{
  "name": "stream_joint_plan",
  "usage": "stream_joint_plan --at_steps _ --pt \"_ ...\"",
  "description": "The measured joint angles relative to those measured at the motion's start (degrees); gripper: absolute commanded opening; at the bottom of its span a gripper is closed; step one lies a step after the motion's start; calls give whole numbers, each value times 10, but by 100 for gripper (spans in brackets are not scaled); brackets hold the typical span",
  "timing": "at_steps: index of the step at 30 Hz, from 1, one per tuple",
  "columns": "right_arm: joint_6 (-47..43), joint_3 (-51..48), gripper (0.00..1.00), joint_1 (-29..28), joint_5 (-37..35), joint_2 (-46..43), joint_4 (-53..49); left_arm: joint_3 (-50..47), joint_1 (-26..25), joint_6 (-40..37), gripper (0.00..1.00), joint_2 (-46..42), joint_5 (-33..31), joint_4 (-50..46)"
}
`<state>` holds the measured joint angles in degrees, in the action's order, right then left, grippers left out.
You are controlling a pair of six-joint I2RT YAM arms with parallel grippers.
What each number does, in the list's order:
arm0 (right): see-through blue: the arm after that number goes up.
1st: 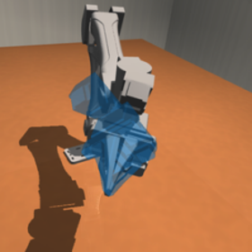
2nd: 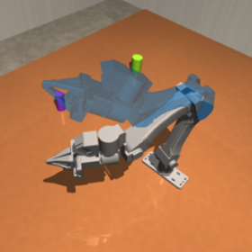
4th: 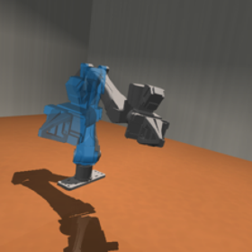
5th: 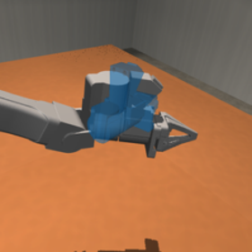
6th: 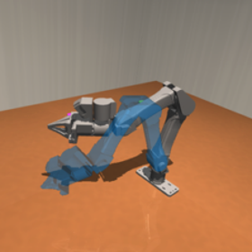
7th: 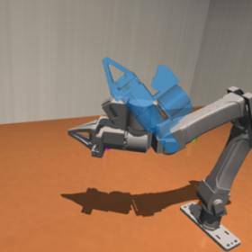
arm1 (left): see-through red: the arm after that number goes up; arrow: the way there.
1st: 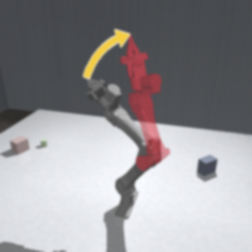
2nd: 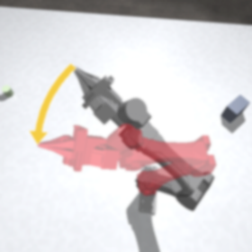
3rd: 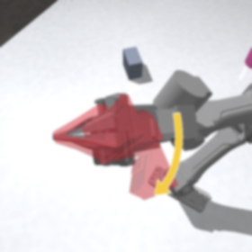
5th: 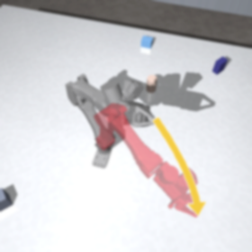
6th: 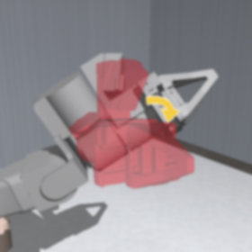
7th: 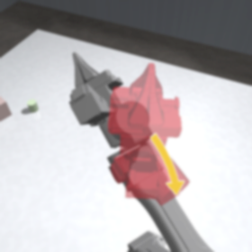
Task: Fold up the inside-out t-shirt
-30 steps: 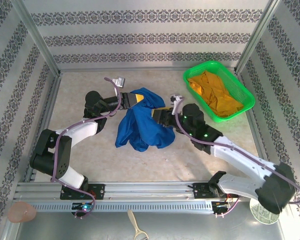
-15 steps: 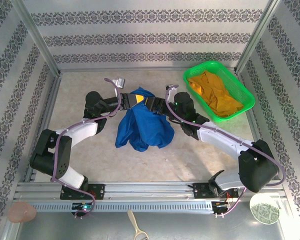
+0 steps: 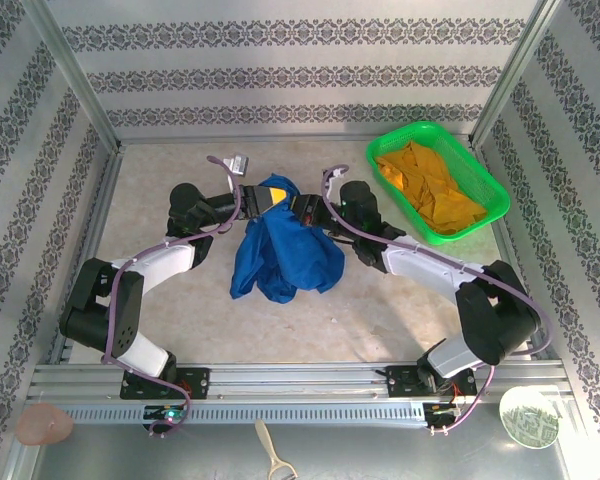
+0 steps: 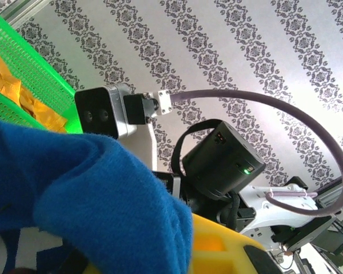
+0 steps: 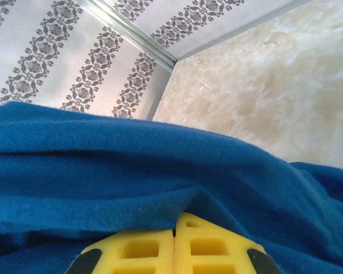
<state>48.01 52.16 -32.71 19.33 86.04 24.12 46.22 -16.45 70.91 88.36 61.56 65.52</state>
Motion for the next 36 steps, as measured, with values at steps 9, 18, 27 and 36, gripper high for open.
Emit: stream_joint_plan --at_steps 9,18,27,36 --pt "8 -31 0 75 82 -112 18 -63 18 -37 10 0 -72 -33" --pt "39 -64 0 71 179 -167 105 -66 19 -146 47 -11 -163 -193" --pt "44 -78 0 78 209 -130 130 -18 -4 -371 69 -232 -279 -532" --pt "42 -82 0 79 223 -96 125 92 -100 -570 30 -226 -318 -695"
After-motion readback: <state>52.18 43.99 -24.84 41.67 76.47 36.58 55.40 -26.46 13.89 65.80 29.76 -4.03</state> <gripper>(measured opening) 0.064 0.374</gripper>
